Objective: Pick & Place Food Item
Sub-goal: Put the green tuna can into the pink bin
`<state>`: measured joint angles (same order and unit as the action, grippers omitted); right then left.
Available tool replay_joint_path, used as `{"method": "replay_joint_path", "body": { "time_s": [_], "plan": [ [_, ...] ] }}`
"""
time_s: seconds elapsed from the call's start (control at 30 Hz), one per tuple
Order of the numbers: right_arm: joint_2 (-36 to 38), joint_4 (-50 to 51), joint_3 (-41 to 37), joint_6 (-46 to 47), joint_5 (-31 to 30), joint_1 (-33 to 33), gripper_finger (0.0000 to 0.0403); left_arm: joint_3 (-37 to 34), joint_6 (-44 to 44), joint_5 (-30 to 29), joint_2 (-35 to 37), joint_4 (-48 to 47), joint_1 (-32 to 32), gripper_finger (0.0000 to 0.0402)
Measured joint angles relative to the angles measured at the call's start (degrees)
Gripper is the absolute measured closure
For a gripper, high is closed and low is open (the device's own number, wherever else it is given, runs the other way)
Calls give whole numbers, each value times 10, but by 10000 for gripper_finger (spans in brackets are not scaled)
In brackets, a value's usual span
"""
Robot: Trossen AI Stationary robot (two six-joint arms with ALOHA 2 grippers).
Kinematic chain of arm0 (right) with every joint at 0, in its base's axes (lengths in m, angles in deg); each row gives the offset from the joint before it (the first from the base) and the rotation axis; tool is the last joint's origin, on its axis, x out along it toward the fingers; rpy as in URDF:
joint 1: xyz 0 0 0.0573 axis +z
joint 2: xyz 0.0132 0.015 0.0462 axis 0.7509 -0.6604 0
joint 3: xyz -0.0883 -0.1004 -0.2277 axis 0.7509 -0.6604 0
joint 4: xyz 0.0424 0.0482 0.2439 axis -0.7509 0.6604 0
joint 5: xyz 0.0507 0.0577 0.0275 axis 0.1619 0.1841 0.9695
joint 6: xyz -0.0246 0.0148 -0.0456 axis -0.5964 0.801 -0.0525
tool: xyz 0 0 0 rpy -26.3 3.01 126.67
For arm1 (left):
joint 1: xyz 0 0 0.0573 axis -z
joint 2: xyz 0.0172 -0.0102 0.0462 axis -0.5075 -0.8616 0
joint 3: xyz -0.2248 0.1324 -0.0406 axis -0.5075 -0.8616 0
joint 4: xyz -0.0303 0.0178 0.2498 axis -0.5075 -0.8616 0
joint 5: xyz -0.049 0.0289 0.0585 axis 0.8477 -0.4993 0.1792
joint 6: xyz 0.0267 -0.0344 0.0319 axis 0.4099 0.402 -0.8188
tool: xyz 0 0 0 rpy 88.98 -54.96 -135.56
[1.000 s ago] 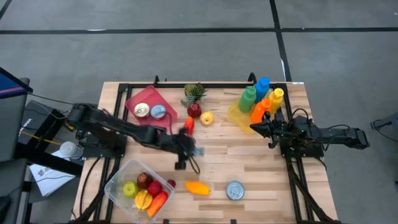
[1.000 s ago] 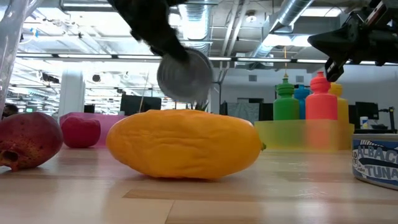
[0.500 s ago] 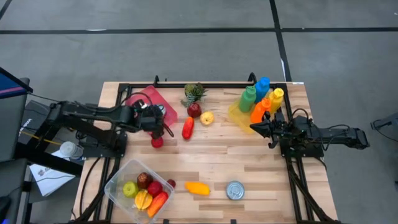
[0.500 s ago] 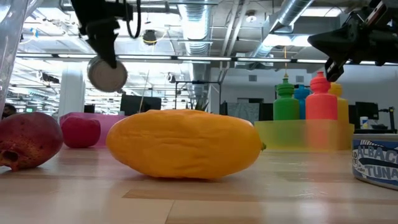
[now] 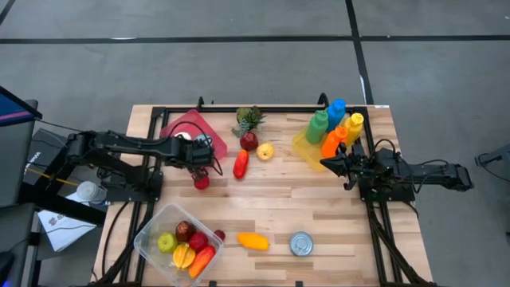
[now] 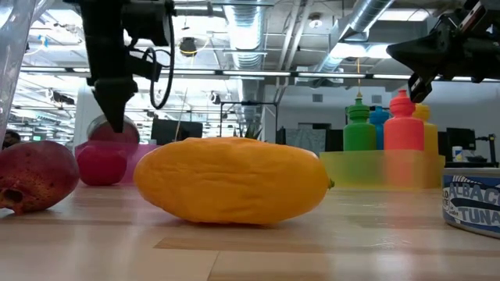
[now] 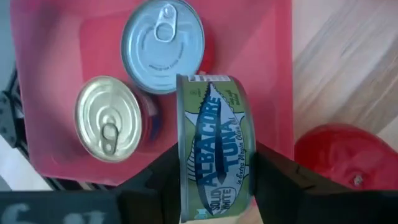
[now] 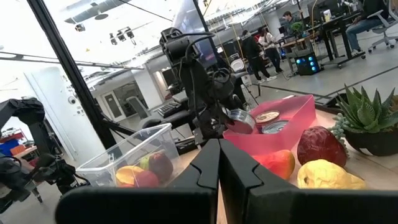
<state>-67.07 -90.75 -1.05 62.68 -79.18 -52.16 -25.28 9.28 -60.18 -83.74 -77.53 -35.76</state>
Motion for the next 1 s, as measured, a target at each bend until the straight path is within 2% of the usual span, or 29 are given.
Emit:
{"method": "replay_joint_path", "body": {
  "time_s": [0.1,0.3,0.5,0.7,1.0],
  "plan": [
    [0,0,0,0,0,0,403,-9,-7,-2,0,35,-8,261],
    [0,0,0,0,0,0,403,-29,-12,-5,0,54,-21,245],
    [0,0,0,0,0,0,403,-59,-27,-6,0,91,-27,257],
    [0,0,0,0,0,0,403,-68,-28,-42,0,95,-29,238],
    [0,0,0,0,0,0,403,-68,-43,-70,0,95,-29,243]
  ]
}}
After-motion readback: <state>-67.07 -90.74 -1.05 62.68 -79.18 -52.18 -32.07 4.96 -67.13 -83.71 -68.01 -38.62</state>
